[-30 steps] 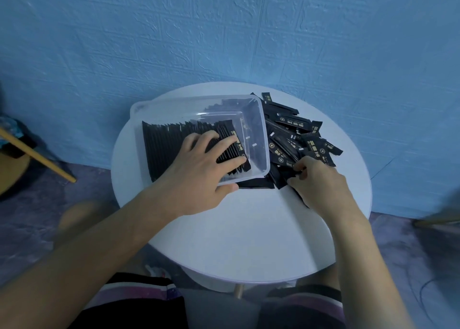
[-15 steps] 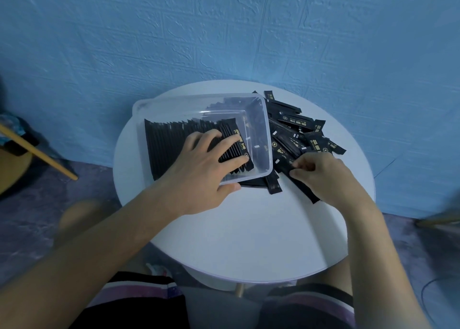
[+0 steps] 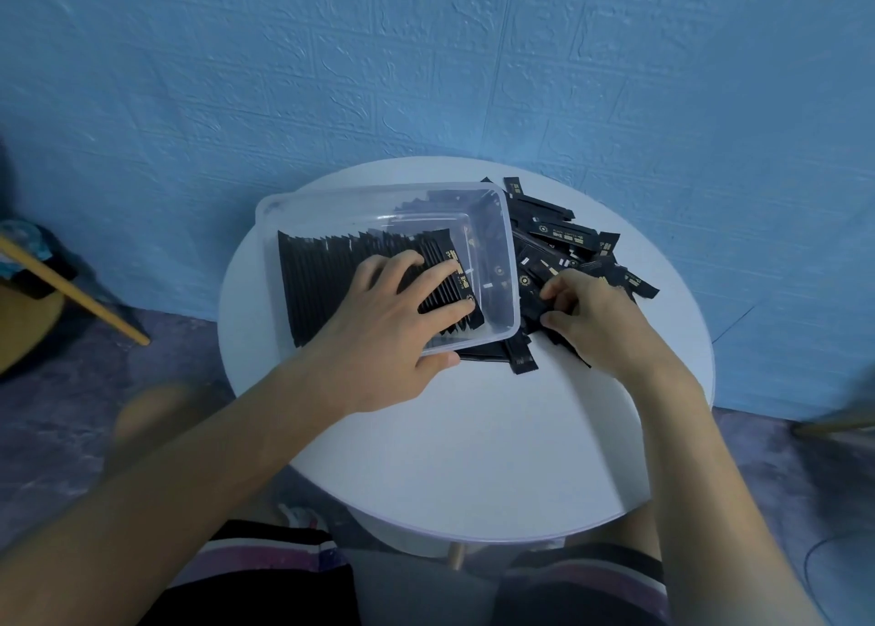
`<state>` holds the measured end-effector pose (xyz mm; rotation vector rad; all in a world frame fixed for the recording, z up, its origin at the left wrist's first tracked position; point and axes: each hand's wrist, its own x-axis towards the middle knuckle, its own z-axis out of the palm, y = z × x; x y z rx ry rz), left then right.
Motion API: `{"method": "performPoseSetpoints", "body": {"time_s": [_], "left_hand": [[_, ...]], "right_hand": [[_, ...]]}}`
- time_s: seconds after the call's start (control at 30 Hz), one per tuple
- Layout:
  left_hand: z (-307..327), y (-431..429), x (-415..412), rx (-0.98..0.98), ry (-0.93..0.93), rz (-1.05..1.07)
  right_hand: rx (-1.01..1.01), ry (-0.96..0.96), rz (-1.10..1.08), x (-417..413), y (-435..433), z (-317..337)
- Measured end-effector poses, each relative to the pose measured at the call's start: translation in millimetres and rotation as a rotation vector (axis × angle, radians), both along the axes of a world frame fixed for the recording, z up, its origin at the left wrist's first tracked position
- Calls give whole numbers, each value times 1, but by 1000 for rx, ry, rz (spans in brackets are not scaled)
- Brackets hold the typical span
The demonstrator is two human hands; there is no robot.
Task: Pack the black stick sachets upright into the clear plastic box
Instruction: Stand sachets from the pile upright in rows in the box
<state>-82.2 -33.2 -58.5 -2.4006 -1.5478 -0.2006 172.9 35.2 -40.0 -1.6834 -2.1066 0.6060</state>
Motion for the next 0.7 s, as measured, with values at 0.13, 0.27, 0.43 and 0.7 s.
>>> {"method": "performPoseSetpoints", "body": {"time_s": [0.13, 0.27, 0.43, 0.7], "left_hand": [[0, 1, 0, -14, 1, 7], [0, 1, 0, -15, -4, 2], [0, 1, 0, -8, -3, 7], [-1, 1, 2, 5, 14, 15]], "right_hand": [[-32, 100, 14, 3, 1, 3], [21, 282, -99, 6, -2, 15], [137, 544, -139, -8, -19, 50], [404, 130, -28, -64, -38, 54]]}}
